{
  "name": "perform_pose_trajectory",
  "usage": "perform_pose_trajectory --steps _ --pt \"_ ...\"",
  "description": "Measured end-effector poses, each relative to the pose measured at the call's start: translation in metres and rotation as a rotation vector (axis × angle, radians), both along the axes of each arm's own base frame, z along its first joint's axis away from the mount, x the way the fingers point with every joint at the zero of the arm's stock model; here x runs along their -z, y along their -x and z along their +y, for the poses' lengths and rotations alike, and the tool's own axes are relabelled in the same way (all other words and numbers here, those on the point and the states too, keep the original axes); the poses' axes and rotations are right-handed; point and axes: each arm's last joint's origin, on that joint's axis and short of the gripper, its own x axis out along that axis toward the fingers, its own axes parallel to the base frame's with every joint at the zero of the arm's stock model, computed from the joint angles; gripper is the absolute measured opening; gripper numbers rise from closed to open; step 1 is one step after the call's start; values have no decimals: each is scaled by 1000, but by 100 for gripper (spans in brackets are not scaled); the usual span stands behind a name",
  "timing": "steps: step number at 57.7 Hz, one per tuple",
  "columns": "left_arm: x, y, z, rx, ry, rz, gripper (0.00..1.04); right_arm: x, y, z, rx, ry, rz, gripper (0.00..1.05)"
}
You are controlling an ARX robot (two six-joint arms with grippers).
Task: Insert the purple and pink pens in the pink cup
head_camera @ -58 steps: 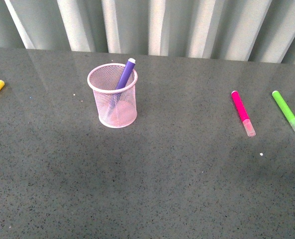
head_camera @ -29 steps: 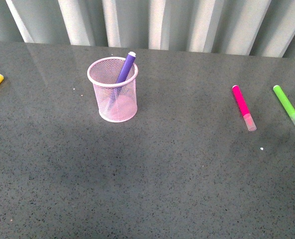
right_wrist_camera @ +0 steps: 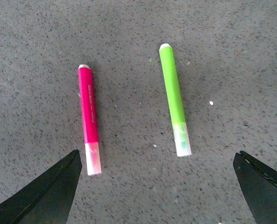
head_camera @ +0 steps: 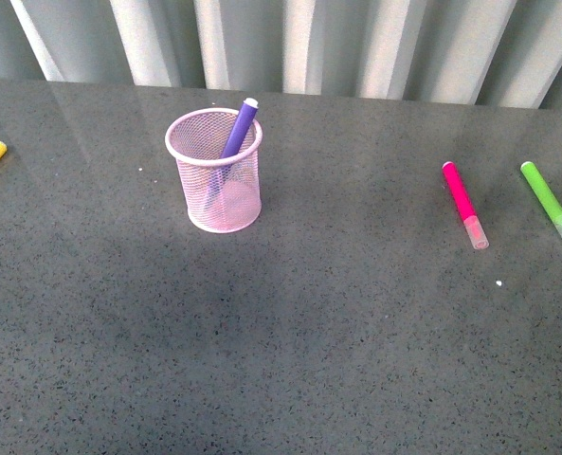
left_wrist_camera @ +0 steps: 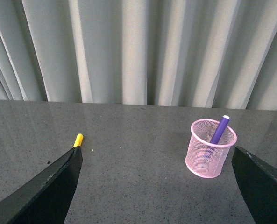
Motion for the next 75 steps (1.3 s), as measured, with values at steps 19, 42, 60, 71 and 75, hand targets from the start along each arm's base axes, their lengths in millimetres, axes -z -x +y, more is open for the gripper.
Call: perform_pose_trajectory --steps 19,42,60,71,75 --pt "0 0 0 0 0 0 98 -2 -53 27 -19 -13 6 98" --pt "0 0 0 0 0 0 98 26 -78 54 -52 4 83 98" --pt "0 0 0 0 0 0 98 43 -88 63 -52 24 108 98" --pt "0 0 0 0 0 0 98 50 -93 68 -53 24 115 98" --pt "0 0 0 0 0 0 98 54 -95 69 -52 23 122 98"
